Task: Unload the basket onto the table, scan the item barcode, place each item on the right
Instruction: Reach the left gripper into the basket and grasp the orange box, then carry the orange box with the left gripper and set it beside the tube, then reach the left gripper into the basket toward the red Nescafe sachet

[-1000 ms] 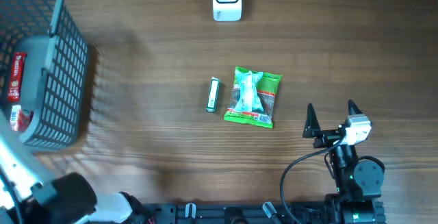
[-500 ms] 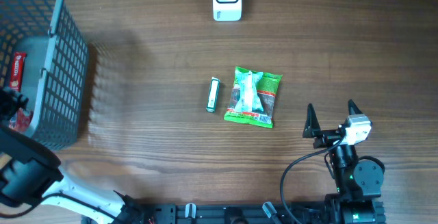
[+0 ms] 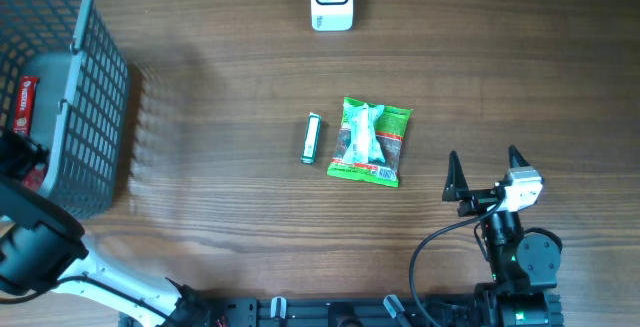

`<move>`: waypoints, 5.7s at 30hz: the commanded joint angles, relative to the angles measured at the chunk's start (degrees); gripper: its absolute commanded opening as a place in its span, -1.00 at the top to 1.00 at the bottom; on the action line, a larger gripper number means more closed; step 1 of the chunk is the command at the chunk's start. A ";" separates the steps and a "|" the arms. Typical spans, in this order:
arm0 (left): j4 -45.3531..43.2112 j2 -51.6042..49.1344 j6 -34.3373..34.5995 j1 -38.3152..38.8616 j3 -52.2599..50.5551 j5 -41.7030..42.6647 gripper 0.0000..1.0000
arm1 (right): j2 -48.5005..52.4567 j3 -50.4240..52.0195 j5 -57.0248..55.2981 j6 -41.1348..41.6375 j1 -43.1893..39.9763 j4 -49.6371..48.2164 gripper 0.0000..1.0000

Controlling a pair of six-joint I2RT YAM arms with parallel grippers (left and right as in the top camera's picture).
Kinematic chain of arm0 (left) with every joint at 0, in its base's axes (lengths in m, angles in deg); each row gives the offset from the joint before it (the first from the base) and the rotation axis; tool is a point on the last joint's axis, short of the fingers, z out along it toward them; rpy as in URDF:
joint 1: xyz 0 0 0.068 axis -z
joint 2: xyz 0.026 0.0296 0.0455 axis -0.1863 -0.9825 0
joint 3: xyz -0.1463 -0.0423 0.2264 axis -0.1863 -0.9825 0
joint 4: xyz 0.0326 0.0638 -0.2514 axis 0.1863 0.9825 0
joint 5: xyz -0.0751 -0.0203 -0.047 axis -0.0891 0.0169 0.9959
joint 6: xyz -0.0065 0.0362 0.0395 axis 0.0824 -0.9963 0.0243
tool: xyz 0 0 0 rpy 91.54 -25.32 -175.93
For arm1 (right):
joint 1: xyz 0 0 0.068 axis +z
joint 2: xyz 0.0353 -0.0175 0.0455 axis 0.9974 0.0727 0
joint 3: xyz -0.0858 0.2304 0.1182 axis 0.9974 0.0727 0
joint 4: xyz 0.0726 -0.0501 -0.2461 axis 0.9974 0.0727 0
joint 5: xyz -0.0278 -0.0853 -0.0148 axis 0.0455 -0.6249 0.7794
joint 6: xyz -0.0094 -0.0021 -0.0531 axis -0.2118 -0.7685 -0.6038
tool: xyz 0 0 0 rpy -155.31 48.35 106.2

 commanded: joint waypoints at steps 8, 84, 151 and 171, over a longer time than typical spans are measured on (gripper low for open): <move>-0.48 -1.38 0.24 -0.20 -1.84 10.91 0.23 | -0.20 0.07 0.72 -0.68 -0.28 -0.15 -0.99; -15.65 6.40 21.70 77.11 -18.67 14.62 0.49 | -0.07 0.07 0.72 -0.66 -0.28 -0.15 -0.99; -3.43 1.40 -18.36 10.78 14.67 1.66 -0.50 | -0.09 0.07 0.72 -0.66 -0.28 -0.17 -1.00; -7.54 -10.19 -23.82 5.95 14.64 2.10 -0.44 | -0.07 0.07 0.72 -0.68 -0.28 -0.17 -1.00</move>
